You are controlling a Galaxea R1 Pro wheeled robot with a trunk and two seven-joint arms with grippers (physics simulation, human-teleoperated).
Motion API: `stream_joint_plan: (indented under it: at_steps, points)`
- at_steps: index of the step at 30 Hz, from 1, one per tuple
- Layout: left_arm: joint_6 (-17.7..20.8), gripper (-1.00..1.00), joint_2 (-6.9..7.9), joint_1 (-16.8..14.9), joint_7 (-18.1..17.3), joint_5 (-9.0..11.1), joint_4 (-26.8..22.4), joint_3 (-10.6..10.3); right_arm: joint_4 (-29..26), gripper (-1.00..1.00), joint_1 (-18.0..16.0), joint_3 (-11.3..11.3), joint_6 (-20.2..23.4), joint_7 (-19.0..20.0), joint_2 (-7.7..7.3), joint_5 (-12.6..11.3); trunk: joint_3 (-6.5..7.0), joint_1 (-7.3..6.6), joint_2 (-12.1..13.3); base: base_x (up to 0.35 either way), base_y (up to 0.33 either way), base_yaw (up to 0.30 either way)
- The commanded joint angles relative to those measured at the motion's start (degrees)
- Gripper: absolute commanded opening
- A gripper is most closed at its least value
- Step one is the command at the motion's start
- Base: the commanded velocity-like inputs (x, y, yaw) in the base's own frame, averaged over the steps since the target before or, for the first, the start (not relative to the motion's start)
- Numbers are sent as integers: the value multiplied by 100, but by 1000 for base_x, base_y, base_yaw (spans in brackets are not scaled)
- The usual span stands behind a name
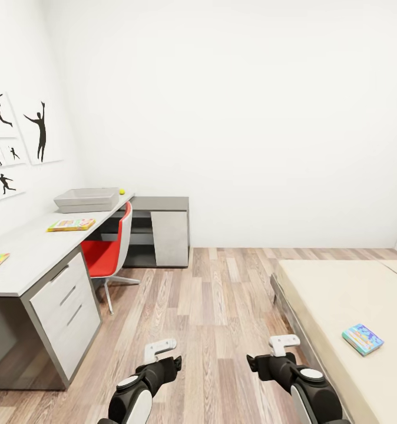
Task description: Put all the toys in the child's room - the three board games (two on the bed and one on the table), the two jigsaw puzzles on the table, and the tennis ball on the table - inside the toy box on the table in the child's room.
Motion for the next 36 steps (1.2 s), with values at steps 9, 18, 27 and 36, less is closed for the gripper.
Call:
stream_joint_plan:
  at_steps: [9,18,27,36]
  points:
    - [11,100,1,-4,56,60,-7,-7,2,100,-4,-64,21,26,-9,12,-6,0,-4,0,0,0]
    - [11,100,1,-4,56,60,-7,-7,4,100,-4,-46,18,60,-191,-25,-6,0,-4,0,0,0]
    - [11,100,1,-4,56,60,-6,-7,4,100,-4,-2,12,173,-329,-49,-6,0,-4,0,0,0]
    - [11,100,1,-4,56,60,-7,-7,-1,100,-4,11,20,206,-343,-43,-6,0,-4,0,0,0]
